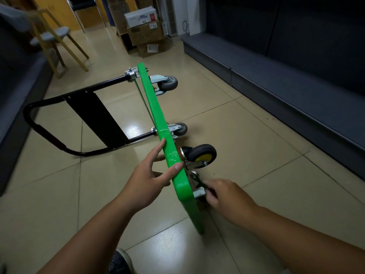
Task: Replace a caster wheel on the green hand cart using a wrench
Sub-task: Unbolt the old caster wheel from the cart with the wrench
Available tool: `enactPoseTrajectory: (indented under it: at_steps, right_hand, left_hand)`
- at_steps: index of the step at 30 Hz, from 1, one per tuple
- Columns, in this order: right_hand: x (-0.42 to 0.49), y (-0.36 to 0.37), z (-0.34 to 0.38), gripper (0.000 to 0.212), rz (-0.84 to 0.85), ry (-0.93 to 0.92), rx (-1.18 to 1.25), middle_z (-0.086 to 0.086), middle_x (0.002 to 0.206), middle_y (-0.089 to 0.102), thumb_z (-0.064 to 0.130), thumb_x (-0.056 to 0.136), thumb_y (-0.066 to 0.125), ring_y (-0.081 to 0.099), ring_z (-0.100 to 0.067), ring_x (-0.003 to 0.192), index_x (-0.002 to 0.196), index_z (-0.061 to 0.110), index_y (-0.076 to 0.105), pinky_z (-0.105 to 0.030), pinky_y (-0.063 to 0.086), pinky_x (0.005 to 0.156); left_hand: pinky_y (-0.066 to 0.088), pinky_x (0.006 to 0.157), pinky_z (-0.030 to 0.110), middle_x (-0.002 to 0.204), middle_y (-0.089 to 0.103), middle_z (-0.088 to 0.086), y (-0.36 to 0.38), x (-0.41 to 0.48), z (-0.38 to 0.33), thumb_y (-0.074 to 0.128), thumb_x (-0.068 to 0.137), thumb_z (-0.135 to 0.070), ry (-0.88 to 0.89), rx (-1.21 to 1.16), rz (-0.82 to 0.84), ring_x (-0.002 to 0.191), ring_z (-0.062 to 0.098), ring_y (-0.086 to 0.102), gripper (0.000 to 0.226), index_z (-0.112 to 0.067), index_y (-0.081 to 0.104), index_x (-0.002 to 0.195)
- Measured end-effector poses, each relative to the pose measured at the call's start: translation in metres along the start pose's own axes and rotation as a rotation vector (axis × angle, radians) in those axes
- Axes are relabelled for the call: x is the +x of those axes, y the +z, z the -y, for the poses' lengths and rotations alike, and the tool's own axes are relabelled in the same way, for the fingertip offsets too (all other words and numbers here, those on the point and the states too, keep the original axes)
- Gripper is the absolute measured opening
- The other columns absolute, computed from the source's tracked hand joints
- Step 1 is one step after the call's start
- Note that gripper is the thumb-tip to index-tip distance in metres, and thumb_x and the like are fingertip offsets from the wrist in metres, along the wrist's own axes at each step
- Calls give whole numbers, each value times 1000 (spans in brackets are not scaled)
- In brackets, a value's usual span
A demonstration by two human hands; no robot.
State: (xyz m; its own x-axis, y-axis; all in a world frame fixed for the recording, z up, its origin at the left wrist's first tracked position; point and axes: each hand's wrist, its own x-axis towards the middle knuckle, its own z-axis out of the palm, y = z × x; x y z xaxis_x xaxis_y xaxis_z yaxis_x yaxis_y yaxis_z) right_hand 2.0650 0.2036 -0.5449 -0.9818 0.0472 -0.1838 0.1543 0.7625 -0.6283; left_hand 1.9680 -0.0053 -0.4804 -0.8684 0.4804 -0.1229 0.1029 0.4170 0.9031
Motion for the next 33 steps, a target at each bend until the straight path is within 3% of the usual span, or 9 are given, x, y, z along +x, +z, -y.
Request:
enactPoseTrajectory:
  at_steps: [3,5,13,18,22,25,28,30,33]
  right_hand:
    - [-12,-14,-8,18,163,340,125,-10,71,71,8,94,52,70,-19,51,78,12,60,-28,51,49]
    - [-9,-23,2,24,111,402,295,-9,63,68,6,94,53,60,-15,39,71,8,61,-22,43,41]
    - [16,-58,74,41,54,296,705,-10,69,57,10,99,46,39,-15,39,59,16,50,-19,29,41]
    - [12,-61,79,26,191,296,639,-12,78,62,12,104,42,48,-17,45,85,9,59,-26,36,45]
    - [12,-57,73,26,214,212,679,-10,63,64,12,105,44,56,-16,43,87,5,63,-26,43,45]
    - [7,-42,59,23,217,117,575,-14,83,75,19,106,48,68,-21,54,115,17,70,-30,54,52]
    - [7,-20,38,32,80,-41,430,4,100,77,20,104,54,74,-13,75,127,38,67,-31,60,68]
    - [12,-6,29,37,-3,-104,420,17,115,73,18,102,58,69,-2,102,132,39,65,-34,59,90]
    - [21,9,24,40,-131,-121,423,18,117,72,14,99,63,66,1,107,133,36,64,-34,57,96]
  left_hand:
    - [64,83,42,133,54,-20,1,1,0,74,71,-62,-2,8,-4,90,16,77,99,-52,27,157]
    - [64,84,46,136,55,-15,2,1,-1,74,69,-64,1,-3,-11,90,18,77,101,-51,27,157]
    - [63,85,47,135,54,-18,4,-2,-2,74,70,-62,15,-13,-16,88,19,78,100,-50,27,158]
    - [64,84,45,134,54,-16,3,-3,0,73,74,-57,15,-2,-17,89,17,78,98,-50,24,159]
    - [64,84,45,137,53,-13,4,-3,-2,72,75,-57,21,0,-17,88,16,78,99,-49,23,159]
    - [63,86,47,141,53,-11,3,-4,-2,72,75,-58,18,-3,-17,90,17,78,99,-48,23,160]
    - [63,86,45,139,53,-13,1,-4,-1,71,73,-60,14,-2,-8,91,15,78,100,-49,22,159]
    - [64,83,39,136,52,-16,1,-5,-2,70,69,-65,8,-2,0,91,14,78,104,-49,21,159]
    - [64,81,33,135,52,-18,1,-4,-2,71,71,-62,6,-4,3,90,14,78,102,-49,22,159]
